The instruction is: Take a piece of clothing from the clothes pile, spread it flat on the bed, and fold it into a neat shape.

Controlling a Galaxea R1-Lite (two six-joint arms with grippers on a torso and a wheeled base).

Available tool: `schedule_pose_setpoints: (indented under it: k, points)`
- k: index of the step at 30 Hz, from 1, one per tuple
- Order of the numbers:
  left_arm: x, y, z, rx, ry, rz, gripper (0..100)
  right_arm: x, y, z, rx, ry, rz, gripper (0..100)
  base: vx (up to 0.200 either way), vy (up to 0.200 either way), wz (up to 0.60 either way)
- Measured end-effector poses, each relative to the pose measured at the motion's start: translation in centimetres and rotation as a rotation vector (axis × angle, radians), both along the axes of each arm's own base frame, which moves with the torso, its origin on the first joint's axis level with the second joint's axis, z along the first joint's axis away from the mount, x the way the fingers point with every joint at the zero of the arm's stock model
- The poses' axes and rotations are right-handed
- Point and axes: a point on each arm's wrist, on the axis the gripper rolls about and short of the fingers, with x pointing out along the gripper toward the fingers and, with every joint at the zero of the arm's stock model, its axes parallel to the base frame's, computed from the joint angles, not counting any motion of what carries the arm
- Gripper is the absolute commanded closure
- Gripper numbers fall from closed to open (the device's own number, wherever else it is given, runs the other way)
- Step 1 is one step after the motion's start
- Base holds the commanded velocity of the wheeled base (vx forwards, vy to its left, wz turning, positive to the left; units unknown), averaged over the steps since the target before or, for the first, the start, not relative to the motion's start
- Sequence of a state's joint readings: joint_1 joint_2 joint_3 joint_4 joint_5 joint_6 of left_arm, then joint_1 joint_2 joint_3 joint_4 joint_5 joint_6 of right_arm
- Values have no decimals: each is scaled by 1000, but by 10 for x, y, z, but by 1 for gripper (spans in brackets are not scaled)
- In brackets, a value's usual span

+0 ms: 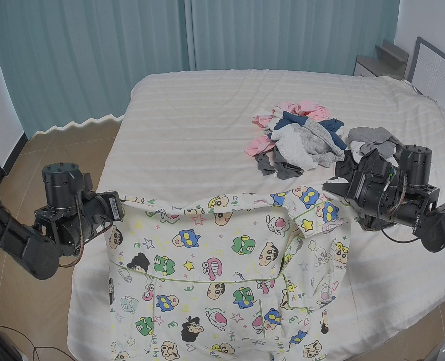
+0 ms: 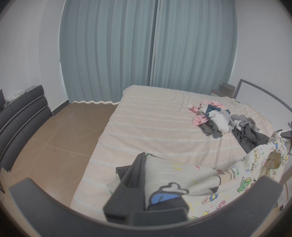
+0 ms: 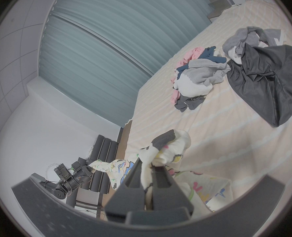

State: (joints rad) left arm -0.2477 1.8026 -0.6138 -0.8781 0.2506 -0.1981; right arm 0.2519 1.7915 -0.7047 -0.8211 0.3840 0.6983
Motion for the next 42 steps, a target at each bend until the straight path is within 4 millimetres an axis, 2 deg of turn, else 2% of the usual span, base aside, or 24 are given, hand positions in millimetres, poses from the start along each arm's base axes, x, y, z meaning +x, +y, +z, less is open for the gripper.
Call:
schedule_pose_setpoints:
  k: [8,13,32,42]
  points:
    - [30,-2,-24,-29,-15,54,100,25,6,-30,-14,37,-30,100,0,0,0]
    - [40,-2,-38,-33,4,68,100,37,9,-43,-18,63,-34,100,200,0,0]
    - [60,0,-82,-11,103,88,100,60,11,-78,-24,141,-47,100,11,0,0]
    - [88,2,-94,-30,82,113,100,80,16,-91,60,167,-99,100,0,0,0]
